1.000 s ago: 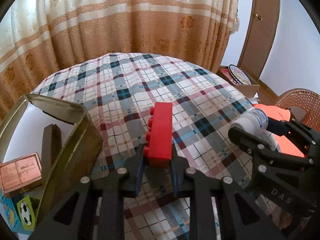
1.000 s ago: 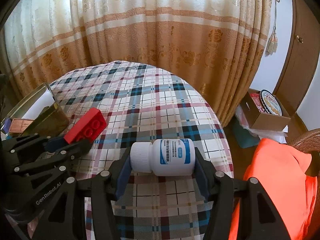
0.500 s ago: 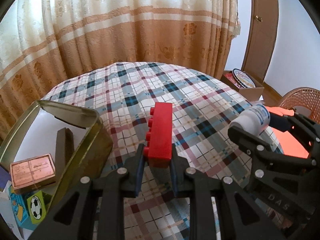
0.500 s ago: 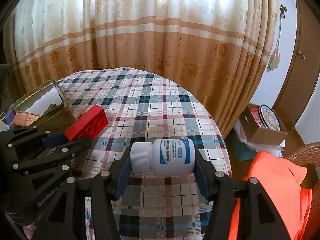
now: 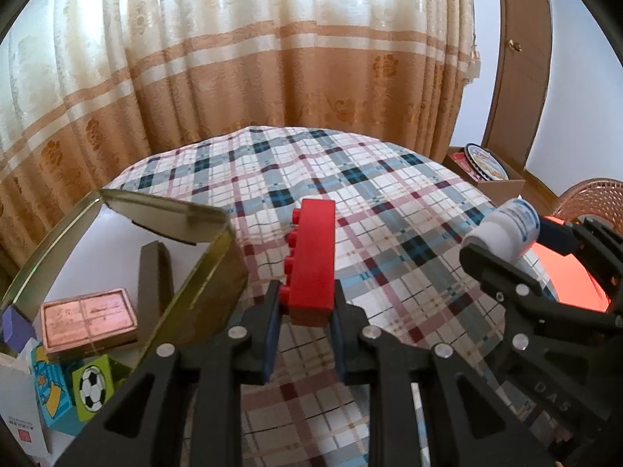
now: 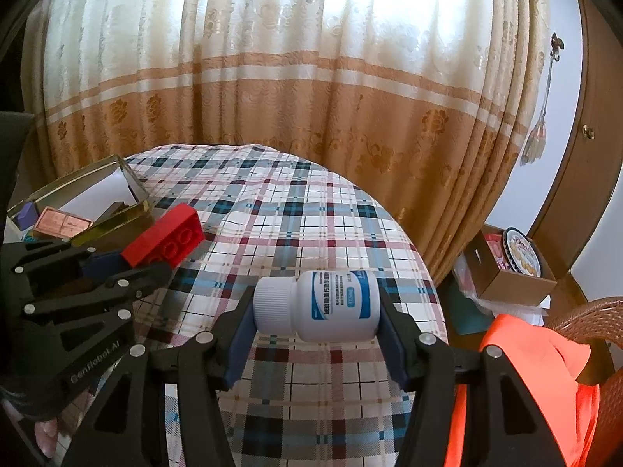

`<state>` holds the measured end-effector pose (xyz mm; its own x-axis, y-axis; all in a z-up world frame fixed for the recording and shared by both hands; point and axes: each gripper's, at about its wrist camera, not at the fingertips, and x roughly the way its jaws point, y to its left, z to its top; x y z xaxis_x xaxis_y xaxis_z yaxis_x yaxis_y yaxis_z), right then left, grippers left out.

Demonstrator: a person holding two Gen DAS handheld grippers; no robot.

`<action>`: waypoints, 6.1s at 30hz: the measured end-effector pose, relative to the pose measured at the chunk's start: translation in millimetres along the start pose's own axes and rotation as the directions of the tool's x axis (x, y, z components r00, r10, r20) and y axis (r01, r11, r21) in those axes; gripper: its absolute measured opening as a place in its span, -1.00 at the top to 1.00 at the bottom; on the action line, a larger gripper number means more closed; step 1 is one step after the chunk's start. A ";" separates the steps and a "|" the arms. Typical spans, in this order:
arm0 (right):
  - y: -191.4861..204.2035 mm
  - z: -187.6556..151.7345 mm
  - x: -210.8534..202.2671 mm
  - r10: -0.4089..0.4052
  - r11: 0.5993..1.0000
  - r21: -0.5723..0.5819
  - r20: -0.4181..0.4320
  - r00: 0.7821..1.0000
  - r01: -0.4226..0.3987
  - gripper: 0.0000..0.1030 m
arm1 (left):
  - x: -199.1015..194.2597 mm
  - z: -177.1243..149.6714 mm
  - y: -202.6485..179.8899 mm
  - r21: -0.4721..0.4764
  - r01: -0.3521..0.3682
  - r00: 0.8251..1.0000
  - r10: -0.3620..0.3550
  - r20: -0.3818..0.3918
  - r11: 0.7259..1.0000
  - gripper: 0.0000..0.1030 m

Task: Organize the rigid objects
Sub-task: 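Carry the pill bottle with the right tool while the left tool carries the red block over the tray, then lower the red block into the tray with the left tool while the right tool lowers the pill bottle, then release the red block with the left tool while the right tool releases the pill bottle, then withdraw both tools from the tray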

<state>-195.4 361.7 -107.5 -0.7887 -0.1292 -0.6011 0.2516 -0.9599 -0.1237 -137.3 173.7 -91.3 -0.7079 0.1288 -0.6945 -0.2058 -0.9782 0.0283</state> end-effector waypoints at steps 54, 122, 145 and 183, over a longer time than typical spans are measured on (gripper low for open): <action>148.6 82.8 -47.3 0.362 0.923 -0.180 0.110 0.925 -0.340 -0.15 | -124.5 -39.1 151.3 -0.187 -0.257 0.964 0.265 0.015 0.948 0.59; 203.1 67.7 -12.6 0.389 0.895 -0.232 -0.017 0.921 -0.382 -0.15 | -100.1 -55.7 172.4 -0.208 -0.303 0.953 0.290 -0.090 0.930 0.58; 199.7 69.6 -4.3 0.381 0.901 -0.220 -0.011 0.924 -0.374 -0.15 | -91.7 -63.3 166.1 -0.174 -0.323 0.946 0.312 -0.091 0.930 -0.35; 187.3 67.2 -52.3 0.313 0.936 -0.180 0.038 0.949 -0.301 -0.87 | -154.4 -59.5 203.4 -0.305 -0.396 0.914 0.403 -0.042 0.866 -0.99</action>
<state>-144.8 171.9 -46.2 -0.6910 -0.4324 -0.5792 0.5743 -0.8150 -0.0767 -29.7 -54.9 -21.1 -0.7014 -0.2834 -0.6540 0.3080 -0.9480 0.0804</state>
